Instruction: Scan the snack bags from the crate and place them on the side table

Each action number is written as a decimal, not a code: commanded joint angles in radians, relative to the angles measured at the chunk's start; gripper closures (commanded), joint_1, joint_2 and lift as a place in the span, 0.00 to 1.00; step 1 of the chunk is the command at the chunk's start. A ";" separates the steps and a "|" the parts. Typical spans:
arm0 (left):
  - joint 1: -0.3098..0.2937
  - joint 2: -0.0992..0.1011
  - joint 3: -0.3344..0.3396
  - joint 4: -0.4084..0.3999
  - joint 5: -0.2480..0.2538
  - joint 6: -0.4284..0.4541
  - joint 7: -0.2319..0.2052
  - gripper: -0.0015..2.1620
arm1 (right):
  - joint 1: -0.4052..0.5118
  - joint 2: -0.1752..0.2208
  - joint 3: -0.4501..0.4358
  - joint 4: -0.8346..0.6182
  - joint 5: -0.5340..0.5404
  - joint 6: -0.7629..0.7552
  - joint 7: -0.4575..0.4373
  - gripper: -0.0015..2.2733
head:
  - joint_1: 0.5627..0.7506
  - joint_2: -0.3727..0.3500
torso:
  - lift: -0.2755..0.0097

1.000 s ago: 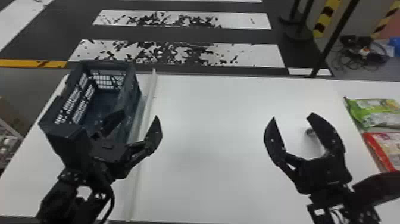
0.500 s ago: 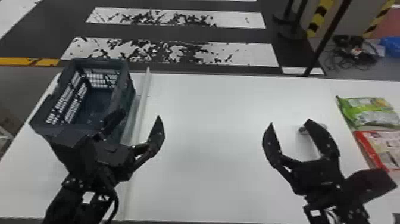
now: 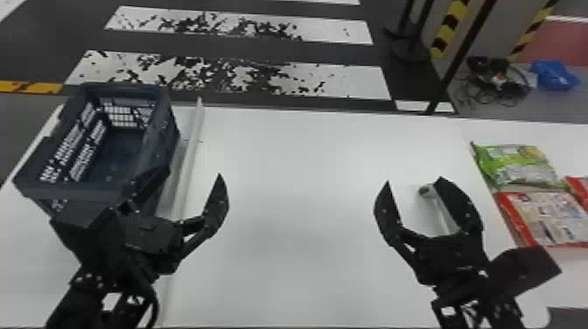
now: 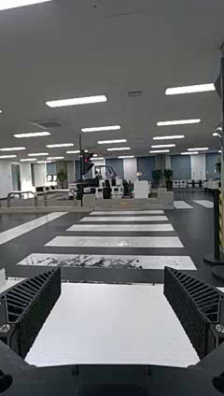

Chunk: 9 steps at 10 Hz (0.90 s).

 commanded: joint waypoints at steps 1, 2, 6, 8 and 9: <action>0.001 -0.004 0.000 -0.001 0.002 0.000 0.000 0.05 | 0.003 0.003 0.000 -0.001 0.000 -0.001 0.000 0.03 | 0.70 0.40 | 0.64; 0.001 -0.004 0.000 0.000 0.002 0.000 0.003 0.05 | 0.006 0.006 0.000 -0.001 0.000 -0.004 0.000 0.03 | 0.70 0.40 | 0.64; -0.001 -0.004 0.000 0.008 0.003 0.000 0.003 0.05 | 0.006 0.009 -0.002 0.006 -0.002 -0.010 0.000 0.03 | 0.70 0.40 | 0.64; -0.002 -0.004 0.000 0.012 0.005 0.000 0.005 0.05 | 0.004 0.009 -0.002 0.015 -0.002 -0.016 0.000 0.03 | 0.70 0.40 | 0.64; -0.002 -0.004 0.000 0.015 0.005 0.000 0.003 0.05 | 0.004 0.009 -0.002 0.016 -0.002 -0.016 0.000 0.03 | 0.70 0.40 | 0.64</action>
